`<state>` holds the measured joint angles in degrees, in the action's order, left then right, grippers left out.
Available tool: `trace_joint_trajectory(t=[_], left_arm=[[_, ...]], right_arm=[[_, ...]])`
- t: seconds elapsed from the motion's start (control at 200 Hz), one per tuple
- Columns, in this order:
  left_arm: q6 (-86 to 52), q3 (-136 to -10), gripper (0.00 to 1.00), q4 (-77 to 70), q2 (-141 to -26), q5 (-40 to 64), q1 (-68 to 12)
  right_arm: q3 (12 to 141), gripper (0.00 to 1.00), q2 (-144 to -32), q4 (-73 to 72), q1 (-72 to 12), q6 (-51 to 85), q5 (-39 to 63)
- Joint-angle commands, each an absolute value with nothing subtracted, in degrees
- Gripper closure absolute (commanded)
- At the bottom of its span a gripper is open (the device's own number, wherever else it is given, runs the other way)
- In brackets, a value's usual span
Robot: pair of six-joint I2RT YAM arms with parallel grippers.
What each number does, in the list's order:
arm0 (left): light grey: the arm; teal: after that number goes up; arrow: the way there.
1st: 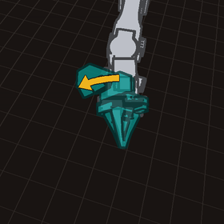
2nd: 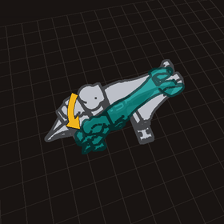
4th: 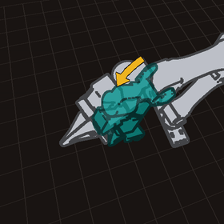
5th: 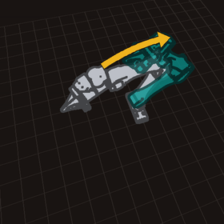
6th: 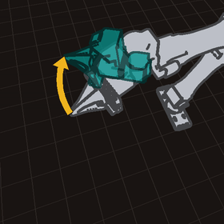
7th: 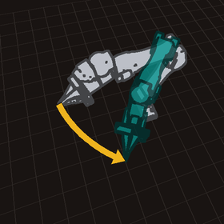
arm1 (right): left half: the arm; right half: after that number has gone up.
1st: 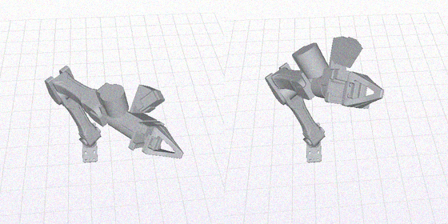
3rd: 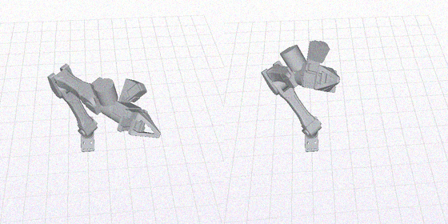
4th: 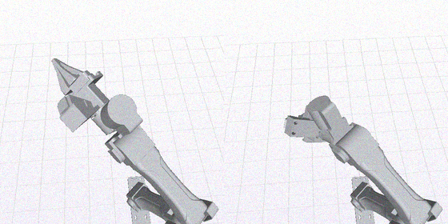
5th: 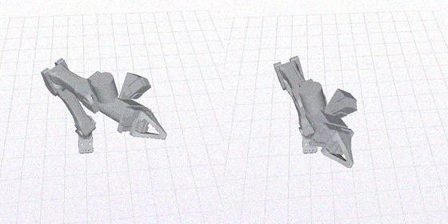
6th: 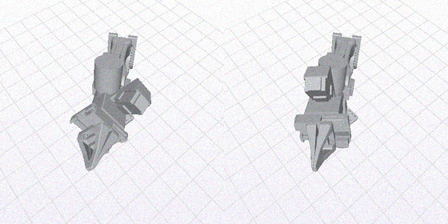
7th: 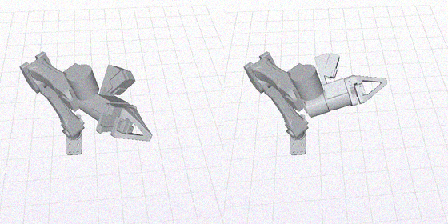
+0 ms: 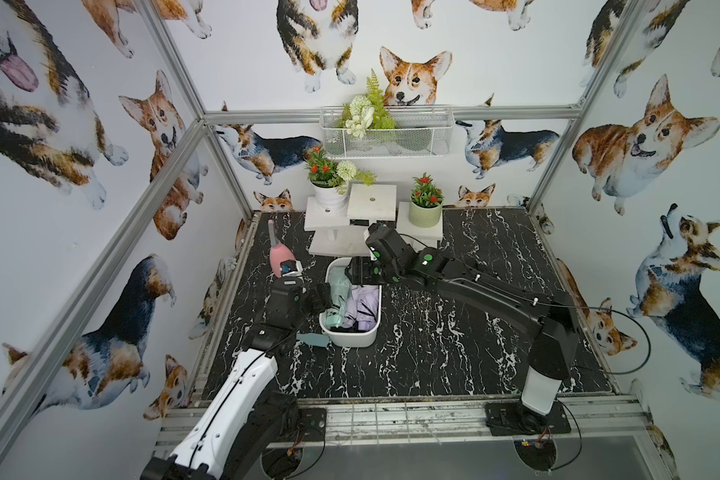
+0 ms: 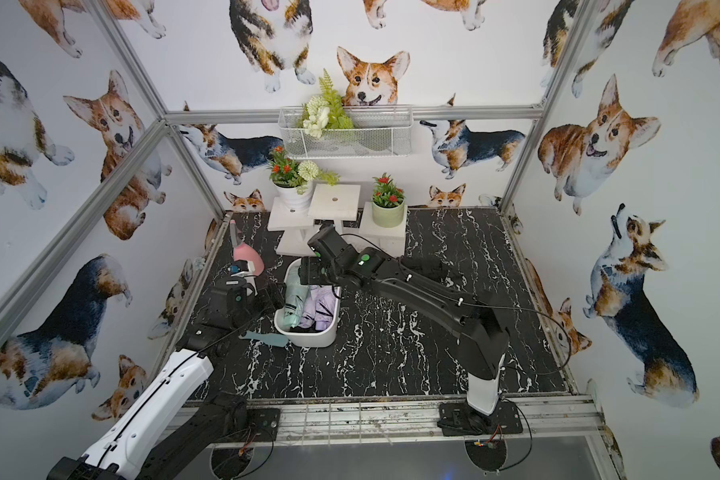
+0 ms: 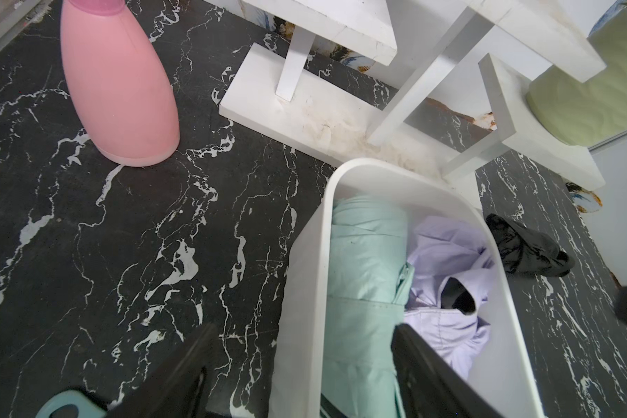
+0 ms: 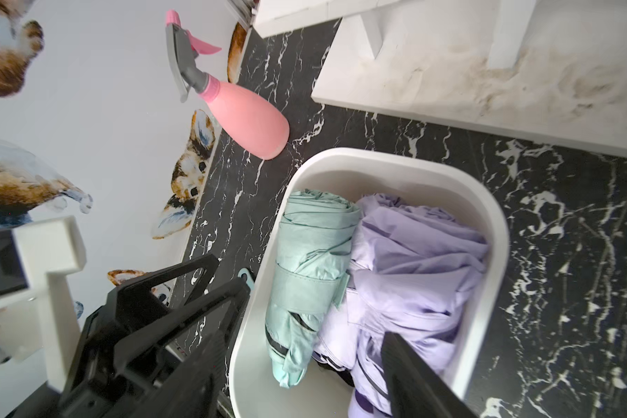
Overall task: Put the umbrella into the storage box
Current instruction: Place the umbrella in the storage box.
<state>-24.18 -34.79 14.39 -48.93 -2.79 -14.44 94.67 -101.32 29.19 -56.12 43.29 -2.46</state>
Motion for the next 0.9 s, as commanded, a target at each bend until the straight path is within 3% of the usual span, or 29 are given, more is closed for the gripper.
trace_joint_trajectory(t=[0.0,0.205,0.545,0.736,0.891], left_arm=[[-23.07,-34.65,0.19,13.46,-49.05,-1.71,-14.33],[-22.02,-34.71,0.2,11.98,-50.97,1.32,-14.5],[-21.19,-35.78,0.2,11.69,-54.04,3.27,-14.83],[-21.25,-35.42,0.2,11.25,-53.7,3.34,-14.9],[-21.27,-35.24,0.21,11.07,-53.72,3.87,-15.02]], right_arm=[[89.95,0.28,-96.88,30.6,-52.38,39.12,-3.37],[84.23,0.29,-91.64,38.29,-44.99,21.85,-3.22],[78.22,0.24,-93.32,42.44,-29.52,-9.18,1.15],[77.98,0.2,-97.69,41.55,-25.63,-19.67,1.0],[81.66,0.18,-102.89,43.39,-24.8,-24.85,-5.26]])
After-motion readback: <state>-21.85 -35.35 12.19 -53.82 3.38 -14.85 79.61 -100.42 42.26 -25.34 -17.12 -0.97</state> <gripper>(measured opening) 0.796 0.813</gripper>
